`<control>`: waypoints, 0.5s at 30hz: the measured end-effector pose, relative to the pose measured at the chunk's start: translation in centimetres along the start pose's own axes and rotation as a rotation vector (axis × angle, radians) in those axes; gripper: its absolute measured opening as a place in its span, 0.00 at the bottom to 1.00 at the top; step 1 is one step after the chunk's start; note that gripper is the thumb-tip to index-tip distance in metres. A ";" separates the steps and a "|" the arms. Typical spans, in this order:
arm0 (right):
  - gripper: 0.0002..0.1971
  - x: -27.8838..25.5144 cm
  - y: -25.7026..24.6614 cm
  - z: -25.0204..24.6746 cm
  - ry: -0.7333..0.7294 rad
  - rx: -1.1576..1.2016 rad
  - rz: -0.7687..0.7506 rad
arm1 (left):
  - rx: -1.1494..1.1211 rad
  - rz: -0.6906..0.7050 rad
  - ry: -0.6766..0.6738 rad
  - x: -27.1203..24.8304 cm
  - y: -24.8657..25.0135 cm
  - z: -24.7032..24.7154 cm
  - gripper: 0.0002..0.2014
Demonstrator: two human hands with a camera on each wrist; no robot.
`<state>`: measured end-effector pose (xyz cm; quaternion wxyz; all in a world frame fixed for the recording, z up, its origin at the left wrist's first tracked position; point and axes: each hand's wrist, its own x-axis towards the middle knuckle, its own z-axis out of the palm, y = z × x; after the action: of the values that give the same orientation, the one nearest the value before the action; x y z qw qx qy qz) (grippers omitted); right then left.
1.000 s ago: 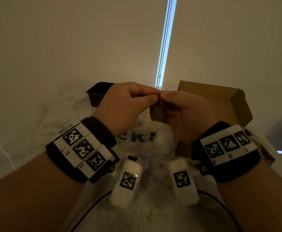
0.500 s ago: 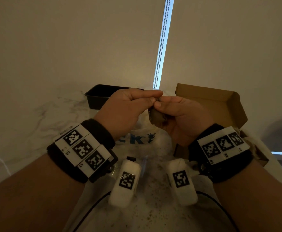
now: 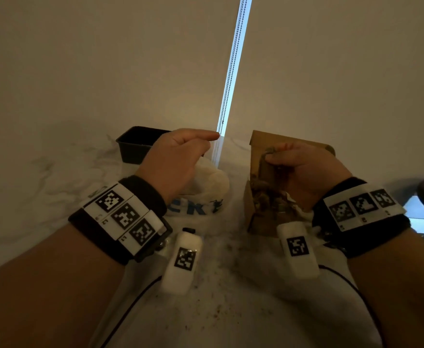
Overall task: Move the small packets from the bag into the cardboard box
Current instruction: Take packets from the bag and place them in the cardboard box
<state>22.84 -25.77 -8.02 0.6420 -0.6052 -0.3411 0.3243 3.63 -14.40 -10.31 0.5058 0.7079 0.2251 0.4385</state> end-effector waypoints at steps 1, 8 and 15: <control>0.05 0.0 -0.3 -0.7 0.060 -0.083 0.008 | -0.006 -0.005 0.025 0.1 -0.1 -0.1 0.14; 0.04 0.9 -0.4 -2.5 0.169 -0.774 0.183 | -0.010 -0.033 0.116 0.3 -0.3 -0.3 0.13; 0.08 1.6 -0.3 -0.5 0.131 -0.969 0.172 | -0.035 -0.100 0.221 1.5 -1.1 -1.5 0.09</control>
<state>24.14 -24.69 -7.65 0.2780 -0.8790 -0.3605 0.1417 3.22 -12.03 -10.61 0.5115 0.6342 0.3065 0.4920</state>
